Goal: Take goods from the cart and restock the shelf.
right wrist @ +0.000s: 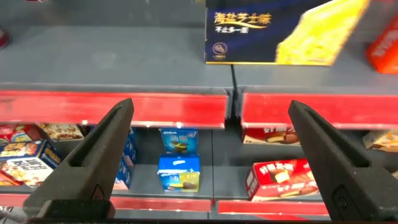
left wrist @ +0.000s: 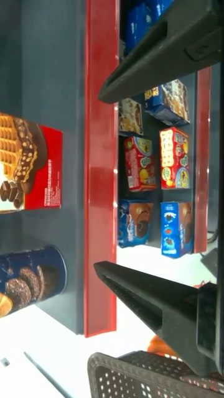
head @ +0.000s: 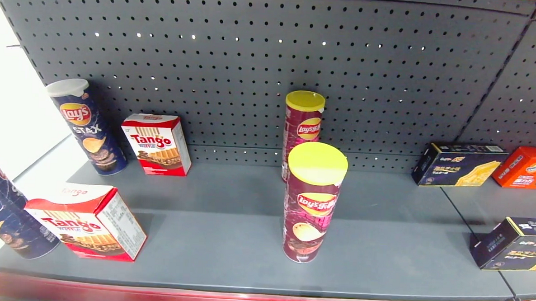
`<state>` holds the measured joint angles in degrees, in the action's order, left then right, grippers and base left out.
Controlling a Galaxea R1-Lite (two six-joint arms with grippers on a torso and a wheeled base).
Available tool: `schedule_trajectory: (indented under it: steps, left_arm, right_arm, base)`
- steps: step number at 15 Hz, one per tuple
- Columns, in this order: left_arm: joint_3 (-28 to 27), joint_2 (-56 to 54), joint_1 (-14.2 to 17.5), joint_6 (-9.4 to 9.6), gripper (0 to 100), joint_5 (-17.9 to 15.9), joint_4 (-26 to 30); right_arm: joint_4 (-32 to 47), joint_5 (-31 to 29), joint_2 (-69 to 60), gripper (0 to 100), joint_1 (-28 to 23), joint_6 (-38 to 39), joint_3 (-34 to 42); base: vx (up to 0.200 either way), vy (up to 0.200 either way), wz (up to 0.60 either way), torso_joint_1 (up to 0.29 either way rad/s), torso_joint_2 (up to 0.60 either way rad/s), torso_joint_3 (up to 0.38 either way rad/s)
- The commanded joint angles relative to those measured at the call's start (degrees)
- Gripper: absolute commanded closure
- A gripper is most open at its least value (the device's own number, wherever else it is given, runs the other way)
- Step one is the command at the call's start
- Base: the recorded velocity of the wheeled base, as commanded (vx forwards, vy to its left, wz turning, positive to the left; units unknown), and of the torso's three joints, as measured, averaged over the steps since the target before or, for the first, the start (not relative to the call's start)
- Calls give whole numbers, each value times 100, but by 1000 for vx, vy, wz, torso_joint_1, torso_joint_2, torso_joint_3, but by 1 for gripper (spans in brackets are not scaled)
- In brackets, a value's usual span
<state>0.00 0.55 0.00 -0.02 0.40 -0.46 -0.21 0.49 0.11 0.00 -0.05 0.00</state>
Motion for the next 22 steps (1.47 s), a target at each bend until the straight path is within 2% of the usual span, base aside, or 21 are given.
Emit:
schedule_trajectory:
  steps: [1, 3, 4, 5, 15, 17, 22]
  left_arm:
    - [0, -2, 0, 38, 0, -5, 2]
    - [0, -2, 0, 90, 0, -14, 2]
    - [0, -2, 9, -24, 0, 4, 2]
    - [0, -2, 0, -59, 0, 4, 2]
    - [0, -2, 9, -50, 0, 4, 2]
    - [0, -2, 9, -59, 0, 4, 2]
    - [0, -2, 0, -59, 0, -5, 2]
  right_arm:
    - [3, 4, 15, 0, 0, -4, 0]
    - [3, 4, 15, 0, 0, 5, 0]
    - [3, 4, 15, 0, 0, -4, 0]
    - [3, 4, 15, 0, 0, -4, 0]
    - [3, 4, 15, 0, 0, 5, 0]
    - [3, 4, 24, 0, 0, 5, 0]
    - [3, 4, 15, 0, 0, 5, 0]
  base:
    - [0, 0, 0, 0, 0, 0]
    - [0, -100, 0, 6, 1, 1]
    - [0, 0, 0, 0, 0, 0]
    - [0, 0, 0, 0, 0, 0]
    - [0, 0, 0, 0, 0, 0]
    - [-200, 0, 0, 0, 2, 5]
    - [0, -40, 0, 2, 2, 0]
